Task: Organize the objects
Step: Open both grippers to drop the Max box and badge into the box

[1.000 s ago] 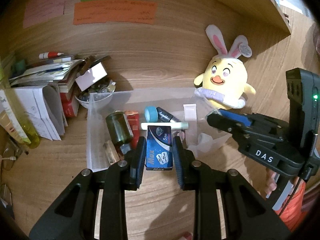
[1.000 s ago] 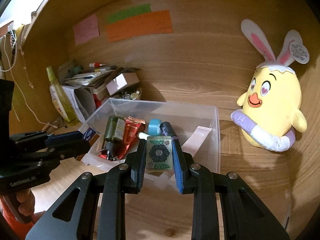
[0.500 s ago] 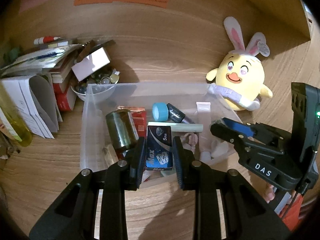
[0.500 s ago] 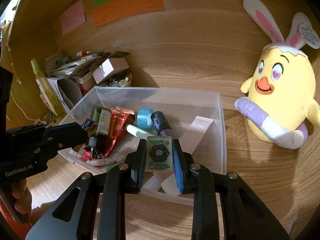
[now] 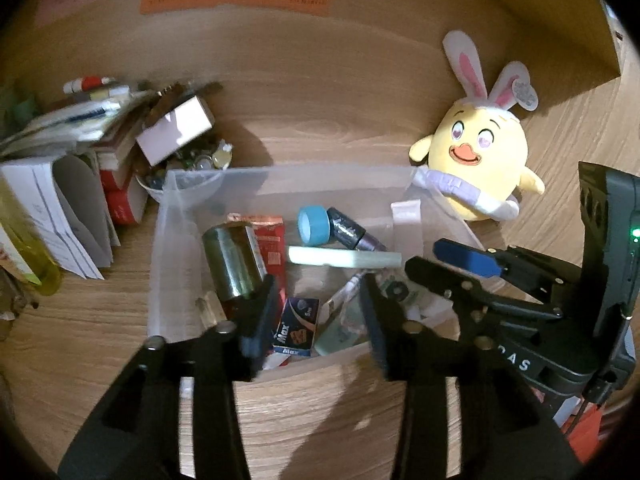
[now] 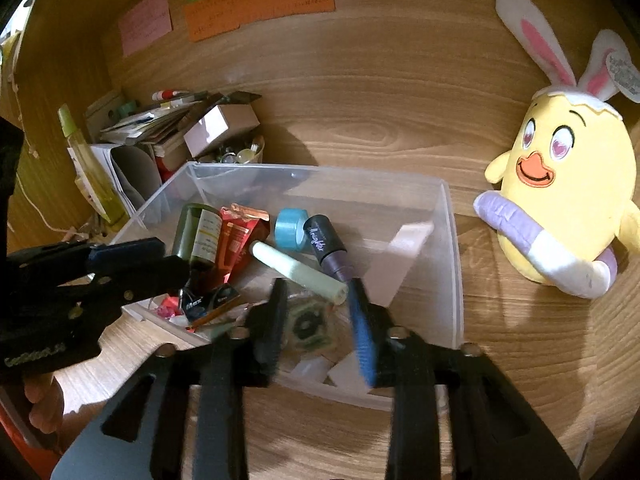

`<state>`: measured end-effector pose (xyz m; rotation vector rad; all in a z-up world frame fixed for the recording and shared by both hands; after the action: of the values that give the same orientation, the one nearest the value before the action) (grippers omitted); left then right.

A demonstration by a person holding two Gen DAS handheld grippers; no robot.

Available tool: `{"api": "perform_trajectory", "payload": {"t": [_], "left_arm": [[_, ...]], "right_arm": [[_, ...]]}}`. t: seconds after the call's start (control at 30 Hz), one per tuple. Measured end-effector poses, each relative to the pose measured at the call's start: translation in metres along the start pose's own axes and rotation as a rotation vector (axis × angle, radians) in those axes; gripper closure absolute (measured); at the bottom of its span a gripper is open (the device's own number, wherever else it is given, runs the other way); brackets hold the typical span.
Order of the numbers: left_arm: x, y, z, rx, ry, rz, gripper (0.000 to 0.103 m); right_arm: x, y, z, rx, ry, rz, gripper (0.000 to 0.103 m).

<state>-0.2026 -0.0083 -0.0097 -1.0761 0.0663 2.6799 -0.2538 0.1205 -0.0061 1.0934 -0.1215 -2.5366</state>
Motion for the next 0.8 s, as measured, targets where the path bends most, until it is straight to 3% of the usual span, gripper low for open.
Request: {"api": "perform_trajectory", "payload": {"t": [0.03,0.33,0.5,0.8], "left_arm": [[-0.003,-0.001,0.001,0.005,-0.008,0.008,0.052],[-0.031,-0.009,0.001,0.019,-0.058,0.053,0.034],[-0.048,-0.012,-0.006,0.018,-0.073,0.076,0.017],[-0.070,-0.012,-0.033,0.012,-0.067,0.115,0.008]], "right_arm": [[-0.002,0.001,0.000,-0.001,-0.010,-0.007,0.054],[-0.028,0.002,0.001,-0.005,-0.077,-0.024,0.032],[-0.045,0.003,-0.007,-0.019,-0.098,-0.040,0.027],[-0.065,-0.009,-0.035,-0.006,-0.087,-0.073,0.027]]}}
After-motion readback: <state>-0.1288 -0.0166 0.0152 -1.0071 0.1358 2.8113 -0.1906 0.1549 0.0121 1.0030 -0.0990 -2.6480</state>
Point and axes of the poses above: each gripper's, at about its wrist camera, not at the fingertips, and x roughly the way its jaws point, y to its left, z to its top, the point moved 3 cm from there along x, roughly the way its jaws point, and after that the axes turned 11 degrees about x, right-handed, at the moved point
